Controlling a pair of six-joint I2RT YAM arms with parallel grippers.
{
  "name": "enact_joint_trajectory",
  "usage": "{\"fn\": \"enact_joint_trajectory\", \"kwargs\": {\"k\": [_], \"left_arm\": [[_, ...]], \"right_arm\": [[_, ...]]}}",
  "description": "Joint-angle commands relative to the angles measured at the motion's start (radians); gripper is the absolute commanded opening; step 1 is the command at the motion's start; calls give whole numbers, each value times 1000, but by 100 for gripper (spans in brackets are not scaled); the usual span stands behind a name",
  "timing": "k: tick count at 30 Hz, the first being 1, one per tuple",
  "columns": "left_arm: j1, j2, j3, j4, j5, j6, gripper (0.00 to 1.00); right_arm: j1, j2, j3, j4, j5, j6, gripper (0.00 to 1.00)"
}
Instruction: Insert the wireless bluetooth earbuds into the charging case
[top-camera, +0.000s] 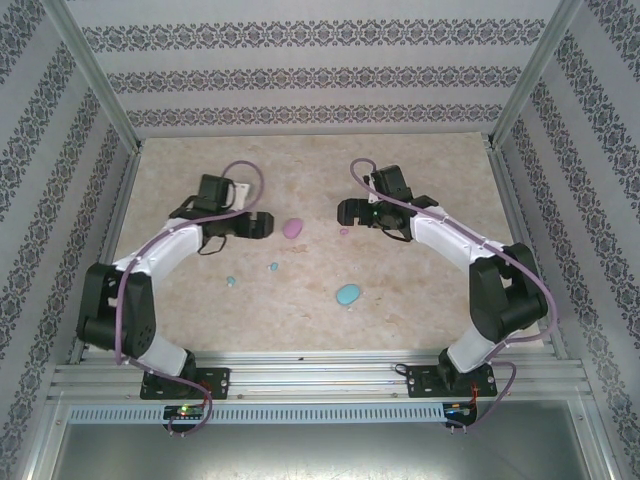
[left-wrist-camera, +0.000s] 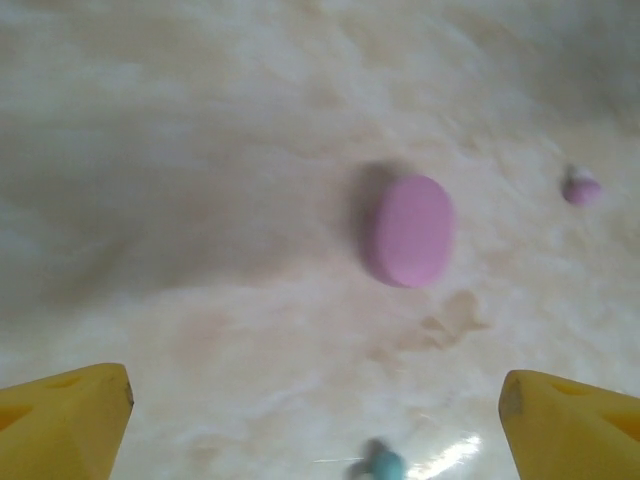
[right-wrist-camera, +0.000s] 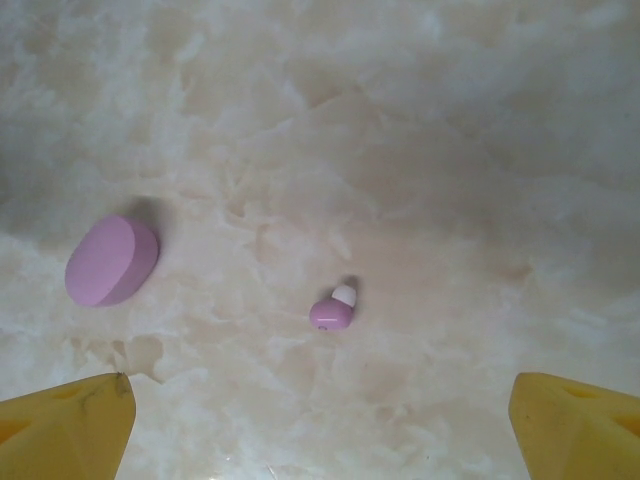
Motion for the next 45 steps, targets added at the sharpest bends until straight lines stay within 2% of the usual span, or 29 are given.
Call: {"fn": "enact_joint_trajectory", "kwargs": {"k": [1, 4, 8, 15, 19, 26, 31, 37, 45], "left_arm": [[-73, 108, 86, -106, 25, 43, 88], [-109, 209, 161, -107, 45, 18, 84], [-158, 322, 272, -156, -3, 53, 84], [-164, 424, 340, -182, -99, 76, 82], [-164, 464, 354, -175, -89, 105, 81], [-168, 524, 392, -169, -45, 161, 70], [-173, 520, 380, -154, -31, 209, 60], [-176, 453, 317, -87, 44, 258, 43], [-179, 344, 265, -37, 215, 312, 34]], "right_arm": [[-4, 19, 55, -77, -31, 58, 96], [-19, 13, 51, -86, -66, 55, 97], [-57, -21, 12, -77, -108, 77, 97], [-145, -76, -88, -27, -181, 139, 97], [-161, -84, -98, -30, -192, 136, 97], [-164, -76, -77, -30, -228, 147, 97], [-167, -66, -51, -41, -279, 162, 94], [-167, -77, -10, -73, -324, 182, 89], [-157, -49, 75, -159, -434, 197, 78]]}}
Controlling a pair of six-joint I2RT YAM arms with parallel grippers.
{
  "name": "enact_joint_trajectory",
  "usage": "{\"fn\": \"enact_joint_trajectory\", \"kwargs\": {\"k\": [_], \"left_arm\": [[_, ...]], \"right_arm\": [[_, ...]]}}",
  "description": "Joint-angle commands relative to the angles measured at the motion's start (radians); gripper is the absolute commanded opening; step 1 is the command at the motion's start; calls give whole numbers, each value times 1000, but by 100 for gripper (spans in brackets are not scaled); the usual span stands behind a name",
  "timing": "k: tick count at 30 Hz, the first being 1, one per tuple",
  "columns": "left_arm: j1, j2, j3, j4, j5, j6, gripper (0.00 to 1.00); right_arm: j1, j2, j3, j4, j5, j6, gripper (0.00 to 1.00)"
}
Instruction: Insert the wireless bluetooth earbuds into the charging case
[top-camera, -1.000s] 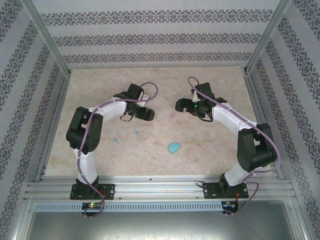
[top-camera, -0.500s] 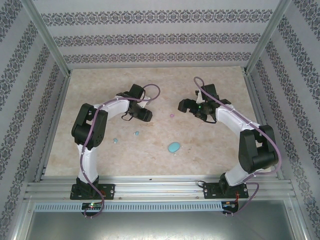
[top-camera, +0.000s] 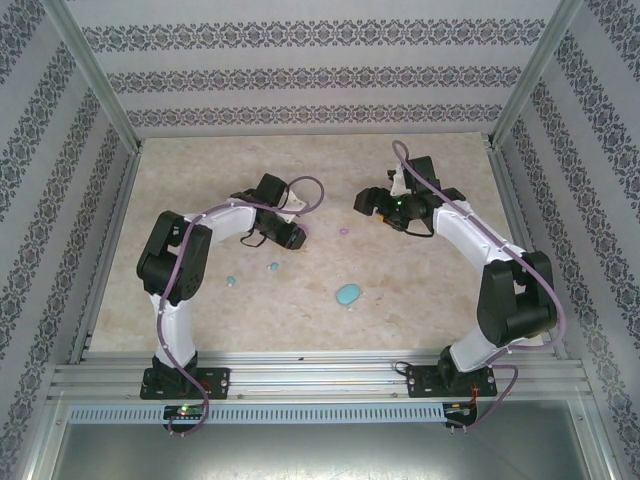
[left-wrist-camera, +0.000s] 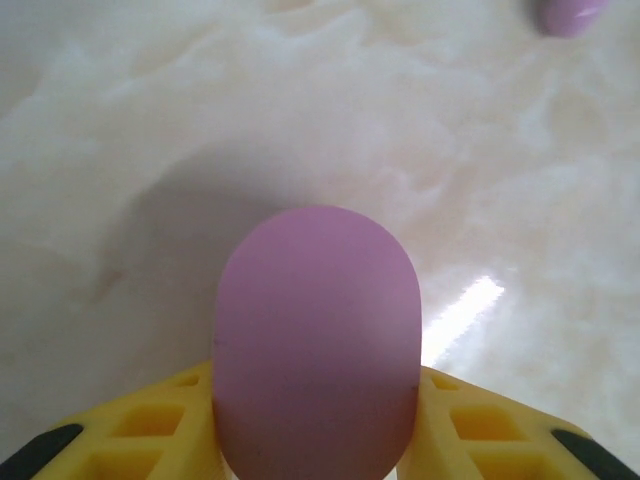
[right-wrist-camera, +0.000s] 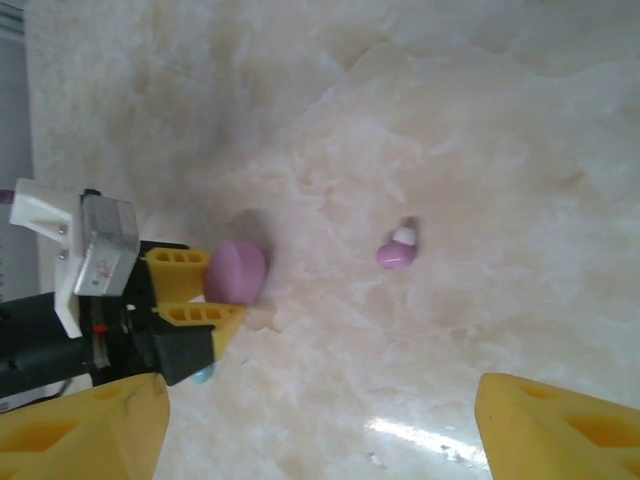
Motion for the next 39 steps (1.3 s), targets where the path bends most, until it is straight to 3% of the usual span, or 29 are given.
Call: {"fn": "enact_joint_trajectory", "kwargs": {"k": [1, 7, 15, 21, 32, 34, 39], "left_arm": [[-11, -89, -18, 61, 141, 52, 34], [-11, -182, -100, 224, 291, -9, 34], [-15, -251, -163, 415, 373, -131, 32], [-22, -267, -167, 425, 398, -133, 31], [-53, -285, -156, 407, 424, -132, 31], [-54, -287, -149, 398, 423, -131, 31], [-54, -299, -140, 380, 416, -127, 31]], "right_arm": [[10, 9, 51, -50, -104, 20, 78], [65, 29, 81, -42, -217, 71, 83], [119, 58, 91, 7, -300, 131, 83], [121, 97, 86, 67, -375, 171, 70], [116, 141, 109, 81, -411, 172, 73], [109, 164, 136, 52, -429, 155, 68], [108, 178, 155, 43, -462, 154, 38]]}}
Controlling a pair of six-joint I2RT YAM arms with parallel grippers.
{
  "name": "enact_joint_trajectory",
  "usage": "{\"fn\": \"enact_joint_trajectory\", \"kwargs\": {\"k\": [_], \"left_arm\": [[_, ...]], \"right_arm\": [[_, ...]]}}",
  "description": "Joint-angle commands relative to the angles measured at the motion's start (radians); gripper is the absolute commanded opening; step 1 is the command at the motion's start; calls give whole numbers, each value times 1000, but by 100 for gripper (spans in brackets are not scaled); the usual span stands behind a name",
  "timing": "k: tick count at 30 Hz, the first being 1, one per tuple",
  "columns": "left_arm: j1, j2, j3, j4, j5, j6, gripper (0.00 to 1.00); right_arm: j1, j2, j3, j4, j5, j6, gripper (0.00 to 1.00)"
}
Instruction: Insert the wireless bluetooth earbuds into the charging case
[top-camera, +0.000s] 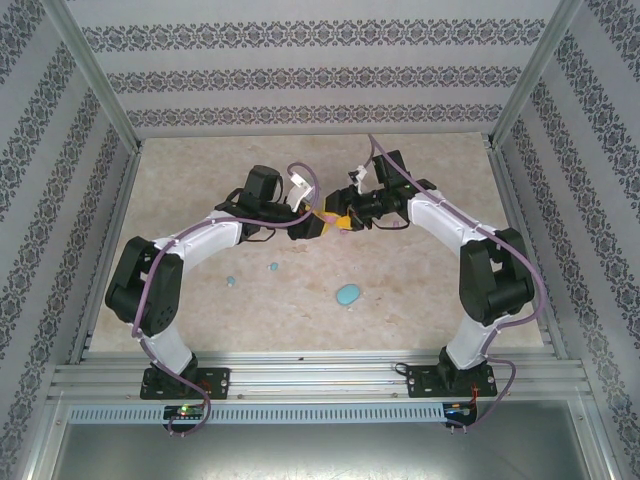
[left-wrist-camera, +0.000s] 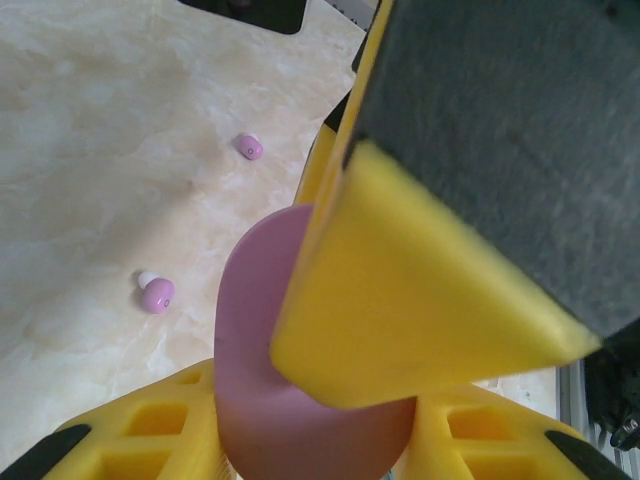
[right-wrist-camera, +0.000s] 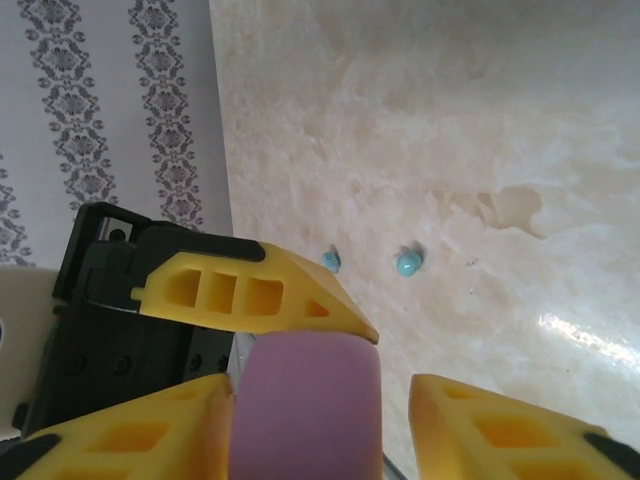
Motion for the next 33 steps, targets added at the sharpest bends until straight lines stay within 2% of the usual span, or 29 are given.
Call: {"fn": "enact_joint_trajectory", "kwargs": {"k": [1, 4, 6, 9, 13, 18, 19, 20, 23, 26, 30, 33], "left_arm": [[-11, -46, 16, -6, 27, -3, 31], [-11, -48, 28, -15, 11, -8, 36], [-11, -50, 38, -29, -4, -8, 42], [-10, -54, 62, -64, -40, -16, 53], [-9, -59, 94, -142, -104, -18, 64], [-10, -88, 100, -216, -335, -125, 75], [-10, -95, 98, -234, -367, -133, 86], [-10, -104, 96, -251, -402, -143, 100], [-10, -140, 75, -292, -585, -177, 100], [-5, -124, 116, -442, -736, -156, 100], [10, -56, 244, -659, -786, -111, 100], [12, -51, 243, -685, -760, -21, 100]], "right_arm": [[-5, 10, 30, -10, -55, -7, 32], [-5, 11, 23, 11, -74, 20, 16], [-5, 7, 13, 31, -76, 45, 12], [-13, -29, -24, 72, -13, 104, 12], [-37, -96, -125, 218, 66, 243, 11], [-41, -155, -198, 281, 138, 313, 11], [-41, -165, -206, 281, 158, 320, 12], [-38, -171, -210, 279, 176, 328, 12], [-30, -182, -211, 280, 207, 354, 12], [-4, -187, -196, 264, 234, 368, 12], [43, -199, -182, 236, 279, 373, 12], [76, -207, -183, 232, 313, 393, 12]]}}
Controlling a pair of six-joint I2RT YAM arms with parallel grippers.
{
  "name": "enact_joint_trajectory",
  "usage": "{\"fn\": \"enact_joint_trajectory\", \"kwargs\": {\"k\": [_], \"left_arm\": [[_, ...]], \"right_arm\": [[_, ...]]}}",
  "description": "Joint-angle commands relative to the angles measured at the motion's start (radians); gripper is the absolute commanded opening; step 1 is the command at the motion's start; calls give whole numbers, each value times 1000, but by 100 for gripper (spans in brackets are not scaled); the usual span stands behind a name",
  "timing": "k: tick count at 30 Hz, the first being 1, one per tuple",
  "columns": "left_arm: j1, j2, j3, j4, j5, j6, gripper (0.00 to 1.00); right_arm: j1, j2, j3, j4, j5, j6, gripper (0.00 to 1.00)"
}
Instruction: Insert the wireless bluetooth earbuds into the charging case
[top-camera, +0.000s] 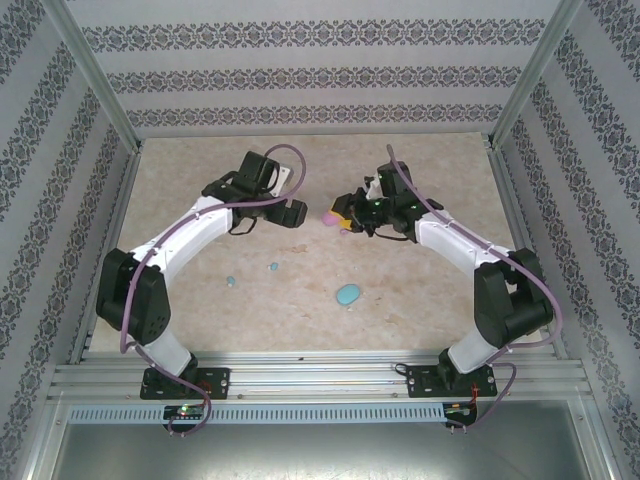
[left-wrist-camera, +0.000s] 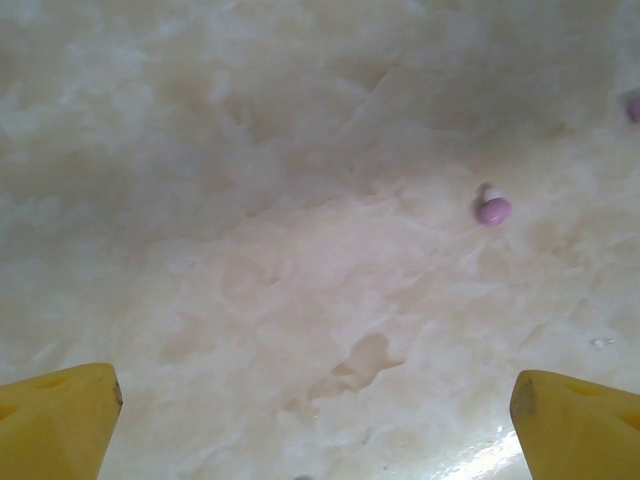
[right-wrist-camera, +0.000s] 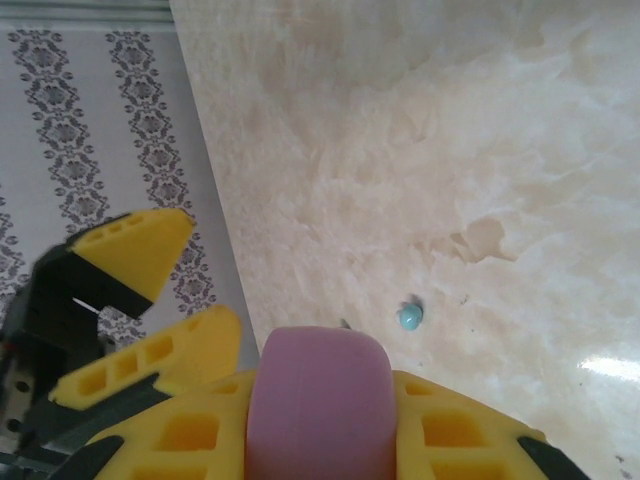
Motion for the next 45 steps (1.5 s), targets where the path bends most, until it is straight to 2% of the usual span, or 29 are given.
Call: {"fn": "enact_joint_trajectory", "kwargs": {"k": [1, 7, 10, 18, 21, 23, 26, 28, 32, 38, 42, 45], "left_arm": [[8, -12, -12, -118, -33, 81, 100], [13, -181, -214, 183, 222, 10, 100], [11, -211, -234, 237, 421, 42, 100], [13, -222, -304, 493, 666, 5, 87], [13, -234, -396, 709, 793, -13, 79], [17, -237, -439, 825, 809, -70, 78], [27, -216, -445, 909, 877, -120, 75], [30, -215, -458, 983, 873, -159, 69], [32, -231, -446, 969, 859, -133, 65], [31, -209, -407, 939, 872, -144, 65], [32, -183, -415, 1044, 878, -220, 54], [30, -155, -423, 1181, 895, -300, 52]], "right_arm": [[34, -44, 20, 0, 61, 46, 12], [66, -96, 20, 2, 69, 108, 12], [60, -125, 29, -42, 58, 110, 12], [45, -154, 16, 2, -4, 183, 12], [40, -151, 2, 68, -38, 235, 12], [33, -150, -5, 110, -66, 269, 12], [20, -154, -16, 153, -103, 303, 12], [13, -163, -32, 193, -116, 343, 12], [-1, -186, -87, 318, -140, 438, 12], [-14, -236, -99, 279, -145, 434, 12], [-19, -266, -94, 256, -155, 425, 12], [-24, -292, -98, 241, -157, 419, 12]]}}
